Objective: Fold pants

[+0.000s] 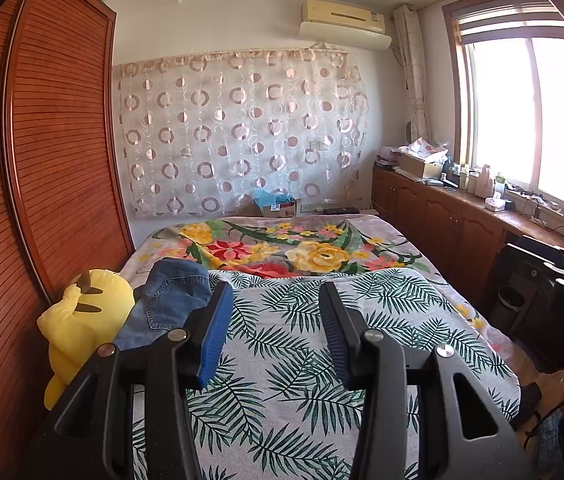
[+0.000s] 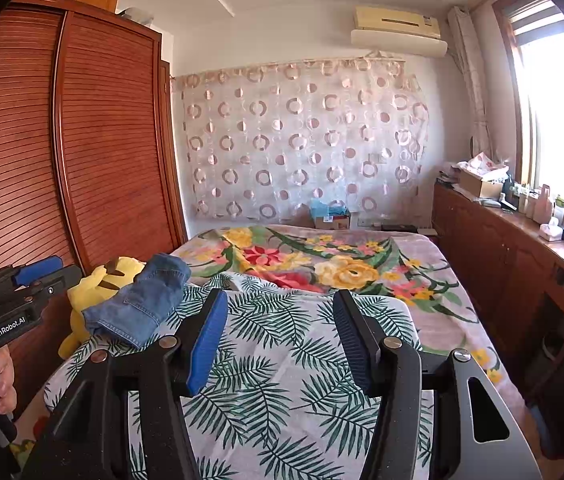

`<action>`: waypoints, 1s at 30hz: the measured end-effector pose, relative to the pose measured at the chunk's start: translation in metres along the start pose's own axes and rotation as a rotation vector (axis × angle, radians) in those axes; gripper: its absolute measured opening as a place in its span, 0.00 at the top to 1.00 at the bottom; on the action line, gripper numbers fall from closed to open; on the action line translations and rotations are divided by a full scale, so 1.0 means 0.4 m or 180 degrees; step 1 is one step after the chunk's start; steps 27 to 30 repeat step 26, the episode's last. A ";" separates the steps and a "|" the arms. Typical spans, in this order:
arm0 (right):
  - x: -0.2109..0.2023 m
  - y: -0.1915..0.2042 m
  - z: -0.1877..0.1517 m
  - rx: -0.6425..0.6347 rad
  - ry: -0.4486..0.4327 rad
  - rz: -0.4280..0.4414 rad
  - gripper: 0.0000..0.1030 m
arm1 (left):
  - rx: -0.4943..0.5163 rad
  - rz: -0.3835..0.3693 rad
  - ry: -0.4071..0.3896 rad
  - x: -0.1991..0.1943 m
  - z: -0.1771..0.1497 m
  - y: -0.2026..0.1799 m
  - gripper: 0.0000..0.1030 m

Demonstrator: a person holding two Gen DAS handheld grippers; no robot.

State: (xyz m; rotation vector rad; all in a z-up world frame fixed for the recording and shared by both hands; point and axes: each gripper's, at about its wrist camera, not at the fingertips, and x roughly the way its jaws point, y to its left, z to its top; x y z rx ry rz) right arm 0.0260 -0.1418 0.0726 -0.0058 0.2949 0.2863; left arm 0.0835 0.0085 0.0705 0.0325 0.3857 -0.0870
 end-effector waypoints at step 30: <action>0.000 -0.004 -0.002 0.0007 -0.0012 -0.0004 0.45 | -0.0004 0.0002 -0.0001 0.000 -0.002 -0.002 0.56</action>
